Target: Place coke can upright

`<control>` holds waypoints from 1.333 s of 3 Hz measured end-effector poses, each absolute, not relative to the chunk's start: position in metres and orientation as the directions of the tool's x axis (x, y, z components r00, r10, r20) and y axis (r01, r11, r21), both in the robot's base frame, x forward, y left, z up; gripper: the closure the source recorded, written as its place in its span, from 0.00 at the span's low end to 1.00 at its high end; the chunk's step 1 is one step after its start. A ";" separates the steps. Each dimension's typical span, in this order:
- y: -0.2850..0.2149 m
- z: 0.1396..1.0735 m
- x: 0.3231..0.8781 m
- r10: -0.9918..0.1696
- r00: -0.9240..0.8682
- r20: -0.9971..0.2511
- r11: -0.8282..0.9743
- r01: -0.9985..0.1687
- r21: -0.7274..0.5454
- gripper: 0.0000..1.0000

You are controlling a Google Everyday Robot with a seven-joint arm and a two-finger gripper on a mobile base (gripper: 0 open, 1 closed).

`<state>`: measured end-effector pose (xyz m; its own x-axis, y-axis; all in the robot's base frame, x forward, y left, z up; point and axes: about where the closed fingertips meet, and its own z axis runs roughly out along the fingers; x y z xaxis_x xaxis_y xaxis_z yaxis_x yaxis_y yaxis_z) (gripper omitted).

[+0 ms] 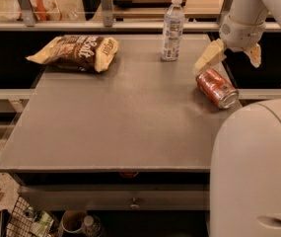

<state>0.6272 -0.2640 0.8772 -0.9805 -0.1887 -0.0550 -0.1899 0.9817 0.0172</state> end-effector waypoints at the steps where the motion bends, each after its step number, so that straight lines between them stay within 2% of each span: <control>1: -0.260 0.873 0.626 -0.200 -0.978 -0.066 0.973 -0.206 0.106 0.00; 3: -0.247 0.862 0.623 -0.245 -0.968 -0.052 0.953 -0.250 0.171 0.00; 4: -0.245 0.856 0.621 -0.257 -0.966 -0.042 0.947 -0.260 0.189 0.16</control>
Offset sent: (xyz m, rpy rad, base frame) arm -0.0494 0.0113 -0.0003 0.1700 0.2105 0.0940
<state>0.6206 -0.2446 0.8565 -0.9656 -0.2567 -0.0421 -0.2599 0.9470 0.1886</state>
